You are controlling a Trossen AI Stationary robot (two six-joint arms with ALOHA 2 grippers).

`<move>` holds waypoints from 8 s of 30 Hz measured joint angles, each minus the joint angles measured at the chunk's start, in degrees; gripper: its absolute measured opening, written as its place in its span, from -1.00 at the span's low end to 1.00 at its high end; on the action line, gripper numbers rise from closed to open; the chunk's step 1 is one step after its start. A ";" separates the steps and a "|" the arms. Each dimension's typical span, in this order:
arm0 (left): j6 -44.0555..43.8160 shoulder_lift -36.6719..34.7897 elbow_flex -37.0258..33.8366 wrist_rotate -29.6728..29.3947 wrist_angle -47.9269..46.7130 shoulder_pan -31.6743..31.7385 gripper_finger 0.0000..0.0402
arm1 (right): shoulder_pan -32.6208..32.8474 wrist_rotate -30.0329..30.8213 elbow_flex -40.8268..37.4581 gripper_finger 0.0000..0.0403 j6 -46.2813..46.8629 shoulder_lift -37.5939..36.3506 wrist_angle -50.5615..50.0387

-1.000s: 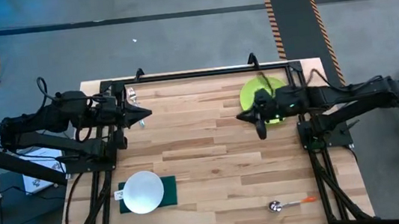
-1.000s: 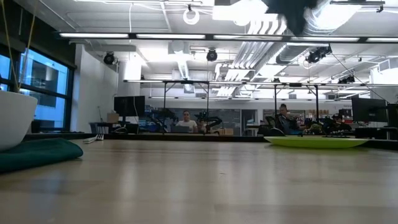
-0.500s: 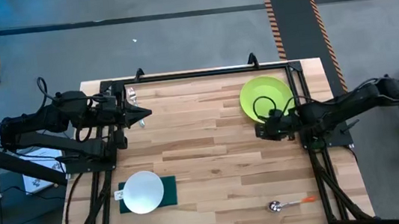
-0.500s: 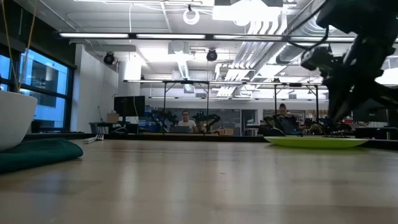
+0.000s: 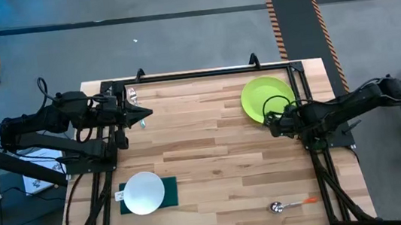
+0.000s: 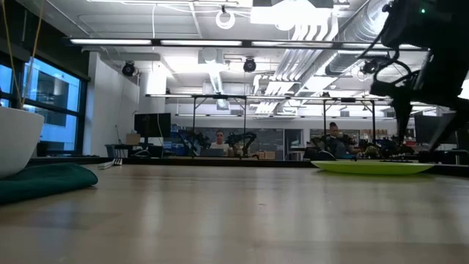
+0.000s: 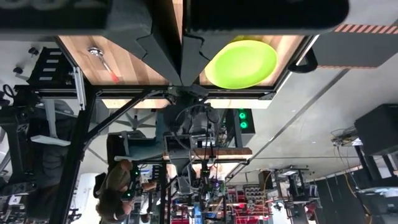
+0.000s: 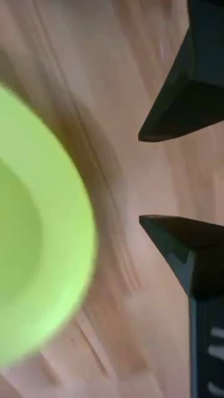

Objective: Set table place
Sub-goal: Move the green plate to the center of the table, then stack the white bowl on top of the green plate

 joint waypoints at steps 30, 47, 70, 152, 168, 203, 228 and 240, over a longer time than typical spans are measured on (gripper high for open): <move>-0.04 0.00 0.00 0.00 0.04 0.00 -1.00 | -13.73 5.53 -6.25 -0.02 8.91 0.15 5.91; -0.07 -0.01 -0.02 0.00 0.03 0.00 -1.00 | -17.27 3.71 -6.25 -0.03 9.10 8.26 11.42; -0.07 -0.02 -0.02 0.00 0.03 0.00 -1.00 | -17.28 7.60 -0.52 -0.99 -4.71 8.98 11.17; -6.05 0.00 -0.02 2.25 -2.23 -0.01 -1.00 | -19.09 -18.81 22.32 -1.00 -84.12 14.41 42.99; -6.20 0.00 -0.02 1.31 -2.23 0.00 -1.00 | -19.69 -20.07 22.30 -1.00 -83.44 35.14 50.97; -6.16 -0.01 -0.02 0.00 -2.21 -0.01 -1.00 | -19.64 -17.19 22.34 -0.66 -78.22 41.40 46.10; -8.23 0.00 -0.02 0.00 -4.46 -0.02 -1.00 | -8.73 -4.52 13.65 -0.16 -72.79 14.35 33.65; -13.53 0.00 -0.02 -1.46 -4.34 -0.02 -1.00 | 4.90 -3.73 1.39 -0.16 -71.91 8.19 68.77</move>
